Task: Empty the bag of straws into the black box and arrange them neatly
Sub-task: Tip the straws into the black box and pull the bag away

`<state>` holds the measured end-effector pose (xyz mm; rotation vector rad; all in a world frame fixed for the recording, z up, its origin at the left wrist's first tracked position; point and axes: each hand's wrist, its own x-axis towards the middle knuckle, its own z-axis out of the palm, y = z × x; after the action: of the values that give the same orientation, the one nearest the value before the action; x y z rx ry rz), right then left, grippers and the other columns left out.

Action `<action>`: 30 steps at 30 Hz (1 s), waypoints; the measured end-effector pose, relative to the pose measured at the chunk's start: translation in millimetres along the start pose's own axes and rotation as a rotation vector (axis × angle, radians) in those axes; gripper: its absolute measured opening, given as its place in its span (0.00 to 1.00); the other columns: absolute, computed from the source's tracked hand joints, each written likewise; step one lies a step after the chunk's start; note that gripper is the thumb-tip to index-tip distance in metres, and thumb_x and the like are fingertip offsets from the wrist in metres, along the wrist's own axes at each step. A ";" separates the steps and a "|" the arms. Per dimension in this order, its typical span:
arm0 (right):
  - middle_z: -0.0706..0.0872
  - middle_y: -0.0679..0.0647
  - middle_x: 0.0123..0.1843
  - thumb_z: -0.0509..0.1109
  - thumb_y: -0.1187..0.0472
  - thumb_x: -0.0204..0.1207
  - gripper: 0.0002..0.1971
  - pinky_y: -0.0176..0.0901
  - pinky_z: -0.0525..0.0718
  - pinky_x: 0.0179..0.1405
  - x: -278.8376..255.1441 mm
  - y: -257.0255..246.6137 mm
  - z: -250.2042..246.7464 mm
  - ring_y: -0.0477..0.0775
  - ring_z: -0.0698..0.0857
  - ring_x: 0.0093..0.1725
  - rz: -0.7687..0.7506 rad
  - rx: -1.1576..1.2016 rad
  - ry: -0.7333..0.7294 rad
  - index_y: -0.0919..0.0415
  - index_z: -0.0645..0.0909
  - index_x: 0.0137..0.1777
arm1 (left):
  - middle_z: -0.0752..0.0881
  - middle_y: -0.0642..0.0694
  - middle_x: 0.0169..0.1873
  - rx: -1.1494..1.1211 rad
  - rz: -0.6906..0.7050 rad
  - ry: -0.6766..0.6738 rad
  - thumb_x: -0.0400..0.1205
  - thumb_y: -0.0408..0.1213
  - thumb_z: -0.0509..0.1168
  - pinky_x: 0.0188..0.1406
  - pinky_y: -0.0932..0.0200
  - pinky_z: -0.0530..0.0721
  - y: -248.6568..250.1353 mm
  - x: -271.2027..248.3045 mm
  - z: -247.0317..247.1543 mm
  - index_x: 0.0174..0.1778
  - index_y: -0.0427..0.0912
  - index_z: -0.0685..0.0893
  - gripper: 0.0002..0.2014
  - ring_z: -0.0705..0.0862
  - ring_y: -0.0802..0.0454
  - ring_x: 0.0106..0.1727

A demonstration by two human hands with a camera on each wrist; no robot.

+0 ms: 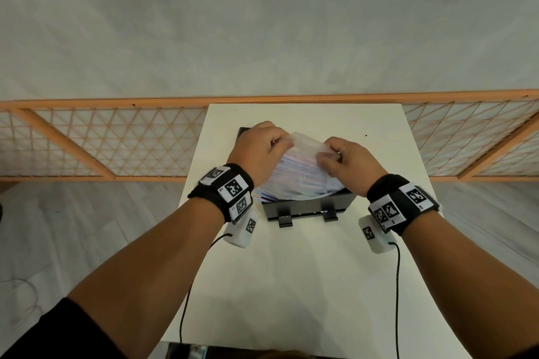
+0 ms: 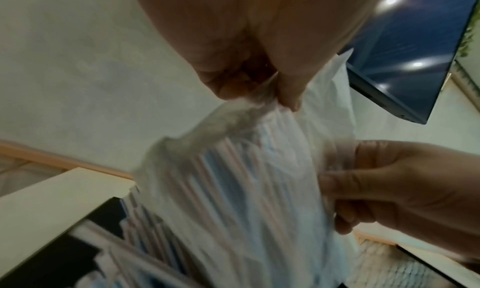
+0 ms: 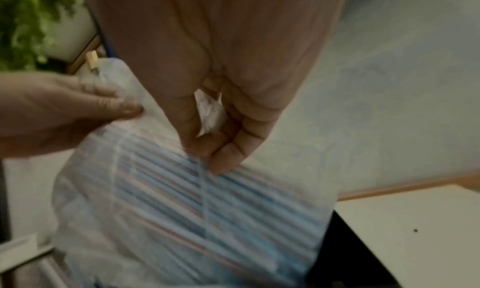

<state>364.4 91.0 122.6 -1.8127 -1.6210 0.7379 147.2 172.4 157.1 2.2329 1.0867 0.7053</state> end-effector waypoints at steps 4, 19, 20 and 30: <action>0.85 0.54 0.37 0.70 0.57 0.82 0.08 0.44 0.79 0.38 -0.2 4.2 5.7 0.52 0.84 0.38 0.021 -0.039 -0.034 0.59 0.80 0.44 | 0.86 0.55 0.42 -0.148 -0.087 0.014 0.84 0.39 0.71 0.47 0.63 0.82 2.9 -2.6 2.8 0.53 0.49 0.89 0.04 0.83 0.58 0.42; 0.88 0.59 0.32 0.64 0.67 0.84 0.08 0.44 0.86 0.41 0.5 -4.4 19.2 0.51 0.85 0.31 0.124 0.238 -0.001 0.62 0.80 0.44 | 0.86 0.57 0.35 -0.066 -0.229 -0.045 0.83 0.36 0.68 0.38 0.62 0.80 1.5 1.8 6.0 0.45 0.47 0.91 0.06 0.83 0.58 0.36; 0.88 0.62 0.35 0.62 0.67 0.83 0.07 0.45 0.84 0.39 0.0 -5.3 22.7 0.52 0.84 0.32 0.116 0.168 -0.023 0.61 0.79 0.44 | 0.86 0.56 0.35 -0.106 -0.233 -0.048 0.83 0.35 0.68 0.37 0.64 0.78 5.7 4.0 8.5 0.45 0.48 0.91 0.06 0.82 0.59 0.35; 0.89 0.48 0.44 0.65 0.55 0.86 0.05 0.38 0.79 0.40 -6.0 0.1 26.0 0.47 0.87 0.44 0.068 0.113 -0.032 0.53 0.82 0.53 | 0.83 0.52 0.57 -0.140 -0.199 -0.124 0.73 0.52 0.80 0.61 0.61 0.79 -11.4 2.9 14.7 0.52 0.59 0.88 0.14 0.82 0.58 0.57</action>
<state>344.6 86.7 105.1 -1.7910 -1.5127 0.8746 152.5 177.1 139.7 1.9902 1.1414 0.5340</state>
